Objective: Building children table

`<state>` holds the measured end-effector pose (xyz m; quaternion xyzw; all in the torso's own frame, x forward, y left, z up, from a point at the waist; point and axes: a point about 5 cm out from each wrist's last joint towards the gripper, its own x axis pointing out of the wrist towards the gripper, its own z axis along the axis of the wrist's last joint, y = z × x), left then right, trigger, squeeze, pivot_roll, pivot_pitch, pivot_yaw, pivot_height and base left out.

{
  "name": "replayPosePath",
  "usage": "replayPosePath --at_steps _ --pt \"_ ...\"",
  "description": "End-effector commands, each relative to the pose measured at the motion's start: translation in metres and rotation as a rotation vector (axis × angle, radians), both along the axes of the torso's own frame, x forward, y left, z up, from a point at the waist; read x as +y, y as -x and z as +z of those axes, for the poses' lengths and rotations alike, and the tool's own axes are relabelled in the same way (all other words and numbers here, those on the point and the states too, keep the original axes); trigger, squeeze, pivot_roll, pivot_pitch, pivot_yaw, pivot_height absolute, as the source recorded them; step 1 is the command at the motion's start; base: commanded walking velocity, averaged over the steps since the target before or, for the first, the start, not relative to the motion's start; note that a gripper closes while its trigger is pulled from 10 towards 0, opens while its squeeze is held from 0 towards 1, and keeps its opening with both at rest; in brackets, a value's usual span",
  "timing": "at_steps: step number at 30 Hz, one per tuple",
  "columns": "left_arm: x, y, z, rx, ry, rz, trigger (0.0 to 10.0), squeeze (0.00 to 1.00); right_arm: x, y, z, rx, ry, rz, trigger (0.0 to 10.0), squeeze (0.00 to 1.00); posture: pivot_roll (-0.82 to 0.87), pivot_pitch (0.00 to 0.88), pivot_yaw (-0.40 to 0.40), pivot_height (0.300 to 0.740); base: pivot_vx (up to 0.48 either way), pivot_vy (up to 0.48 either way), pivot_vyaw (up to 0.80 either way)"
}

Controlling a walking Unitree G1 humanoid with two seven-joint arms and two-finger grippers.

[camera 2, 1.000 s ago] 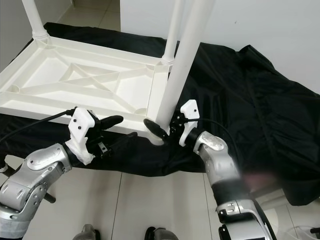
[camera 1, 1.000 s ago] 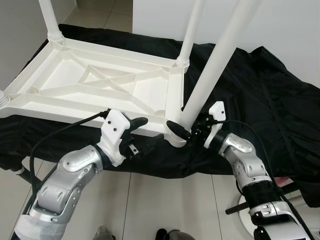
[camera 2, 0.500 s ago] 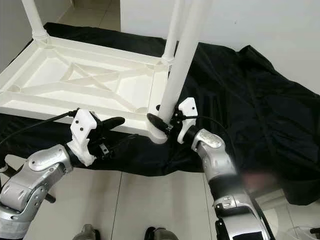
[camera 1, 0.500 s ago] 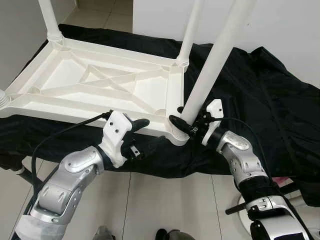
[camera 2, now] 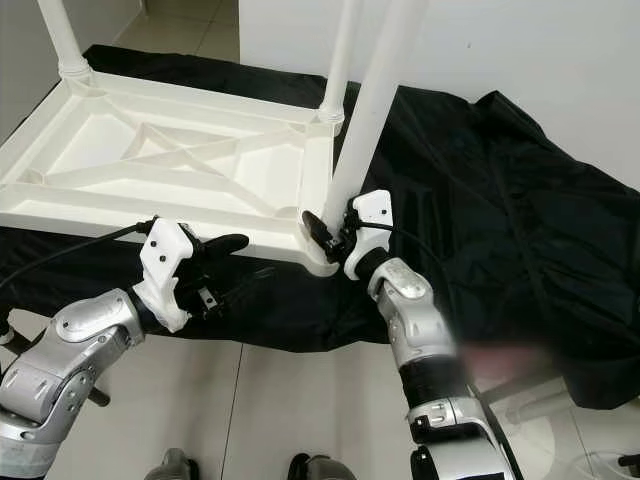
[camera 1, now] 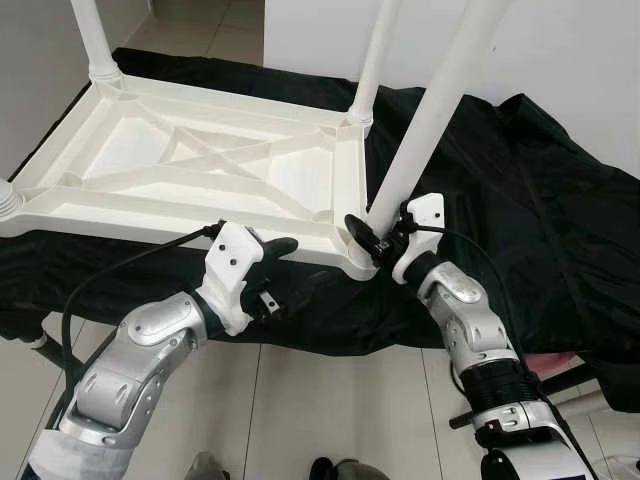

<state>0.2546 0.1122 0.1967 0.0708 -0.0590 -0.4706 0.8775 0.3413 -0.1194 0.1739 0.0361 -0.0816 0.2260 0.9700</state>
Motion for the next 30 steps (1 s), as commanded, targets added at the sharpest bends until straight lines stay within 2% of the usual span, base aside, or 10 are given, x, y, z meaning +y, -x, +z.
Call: replayPosePath --at_steps 1,3,4,8,12,20,21,22,23,30 --pt "-0.001 0.001 -0.003 -0.002 -0.010 -0.019 10.0 0.00 -0.008 0.001 -0.011 0.074 -0.033 -0.134 10.0 0.00 0.09 0.135 -0.130 0.740 0.000 0.000 0.00" --pt "-0.001 0.001 -0.003 -0.003 -0.010 -0.019 10.0 0.00 -0.006 0.003 -0.014 0.093 -0.048 -0.220 10.0 0.00 0.09 0.132 -0.129 0.740 0.000 0.000 0.00" --pt "-0.002 0.000 -0.002 -0.004 -0.010 -0.019 10.0 0.00 -0.003 0.010 -0.020 0.116 -0.066 -0.389 10.0 0.00 0.08 0.133 -0.128 0.740 0.000 0.000 0.00" --pt "-0.002 -0.001 -0.002 -0.006 -0.011 -0.021 10.0 0.00 0.003 0.019 -0.026 0.132 -0.080 -0.540 10.0 0.00 0.08 0.132 -0.130 0.740 0.000 0.000 0.00" --pt "-0.001 -0.002 -0.001 -0.009 -0.010 -0.017 10.0 0.00 0.017 0.023 -0.026 0.154 -0.101 -0.522 10.0 0.00 0.08 0.133 -0.129 0.740 0.000 0.000 0.00" --pt "-0.001 -0.003 -0.001 -0.011 -0.013 -0.017 10.0 0.00 0.013 0.024 -0.025 0.152 -0.098 -0.516 10.0 0.00 0.08 0.132 -0.131 0.740 0.000 0.000 0.00" --pt "-0.001 -0.003 -0.001 -0.013 -0.013 -0.016 10.0 0.00 0.012 0.024 -0.023 0.139 -0.104 -0.498 10.0 0.26 0.08 0.134 -0.132 0.740 0.000 0.000 0.00" --pt "-0.001 -0.003 -0.001 -0.013 -0.013 -0.016 10.0 0.00 0.012 0.024 -0.023 0.139 -0.104 -0.498 10.0 0.26 0.08 0.134 -0.132 0.740 0.000 0.000 0.00" --pt "-0.002 -0.003 -0.001 -0.013 -0.010 -0.017 10.0 0.00 0.008 0.026 -0.017 0.088 -0.133 -0.432 10.0 1.00 0.08 0.136 -0.132 0.740 0.000 0.000 0.00" --pt "-0.003 -0.002 -0.002 -0.010 -0.007 -0.020 10.0 0.00 -0.014 0.023 -0.010 0.018 -0.106 -0.332 10.0 1.00 0.08 0.137 -0.131 0.740 0.000 0.000 0.00"
